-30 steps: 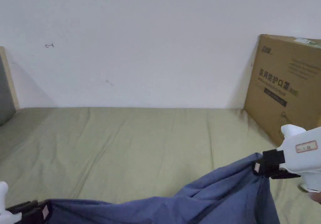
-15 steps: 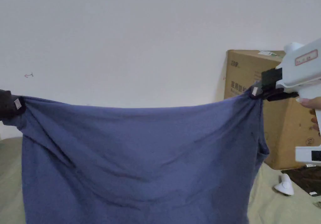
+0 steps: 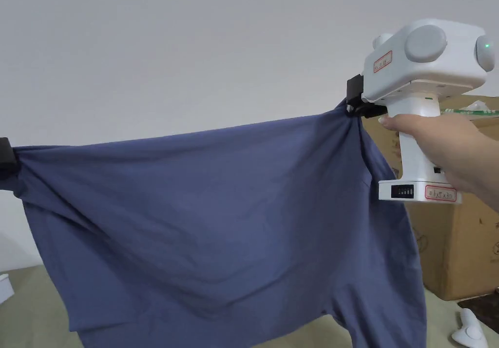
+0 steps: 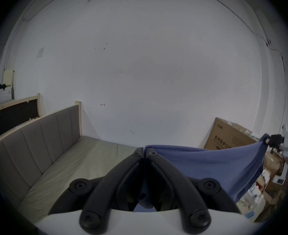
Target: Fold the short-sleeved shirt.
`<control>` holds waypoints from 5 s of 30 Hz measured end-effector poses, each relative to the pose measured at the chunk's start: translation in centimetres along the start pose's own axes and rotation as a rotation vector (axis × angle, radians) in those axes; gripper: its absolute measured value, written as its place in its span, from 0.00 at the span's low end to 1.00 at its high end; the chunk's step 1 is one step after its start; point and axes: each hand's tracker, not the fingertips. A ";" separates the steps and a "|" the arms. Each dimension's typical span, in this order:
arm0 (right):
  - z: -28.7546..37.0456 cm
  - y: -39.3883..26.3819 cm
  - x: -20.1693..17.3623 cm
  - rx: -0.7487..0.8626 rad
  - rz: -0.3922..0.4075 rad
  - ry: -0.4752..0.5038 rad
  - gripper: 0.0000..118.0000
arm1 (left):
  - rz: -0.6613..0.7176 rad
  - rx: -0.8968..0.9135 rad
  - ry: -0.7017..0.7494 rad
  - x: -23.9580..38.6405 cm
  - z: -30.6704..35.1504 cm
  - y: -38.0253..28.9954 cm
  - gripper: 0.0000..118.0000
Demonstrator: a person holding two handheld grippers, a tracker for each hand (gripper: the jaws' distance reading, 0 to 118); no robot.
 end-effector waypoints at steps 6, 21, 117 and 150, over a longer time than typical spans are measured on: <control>-3.4 -11.9 1.7 -0.114 -0.014 0.010 0.04 | 0.036 -0.117 0.019 -2.3 0.1 -11.6 0.00; 12.3 -46.1 10.6 -0.592 -0.047 0.023 0.04 | 0.079 -0.555 -0.038 -9.8 16.6 -38.1 0.00; 5.9 -35.8 9.6 -0.376 -0.223 0.142 0.00 | -0.241 -0.701 -0.140 -4.6 -8.9 -35.7 0.02; -9.4 -39.5 12.5 -0.766 -0.038 -0.079 0.03 | -0.134 -0.684 -0.122 -6.1 -2.1 -31.4 0.02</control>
